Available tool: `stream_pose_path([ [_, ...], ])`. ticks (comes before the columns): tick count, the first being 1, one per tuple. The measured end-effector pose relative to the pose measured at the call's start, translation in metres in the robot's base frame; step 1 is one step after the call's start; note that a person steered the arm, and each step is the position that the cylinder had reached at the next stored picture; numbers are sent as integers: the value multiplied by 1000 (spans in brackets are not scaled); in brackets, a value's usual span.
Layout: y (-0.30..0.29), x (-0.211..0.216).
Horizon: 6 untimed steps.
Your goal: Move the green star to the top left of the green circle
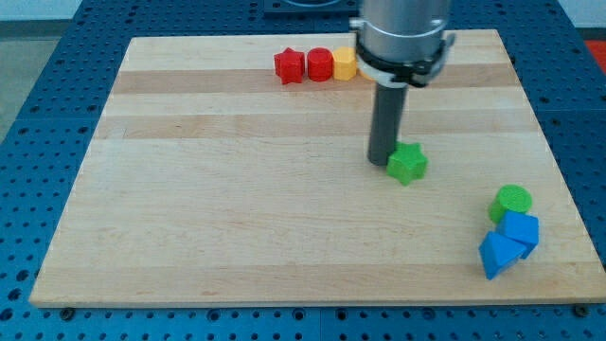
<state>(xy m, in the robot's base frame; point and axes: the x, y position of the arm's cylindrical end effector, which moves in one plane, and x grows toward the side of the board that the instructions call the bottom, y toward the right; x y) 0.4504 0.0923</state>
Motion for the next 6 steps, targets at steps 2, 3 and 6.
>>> stream_pose_path([
  [2,52,9],
  [3,75,14],
  [6,60,-40],
])
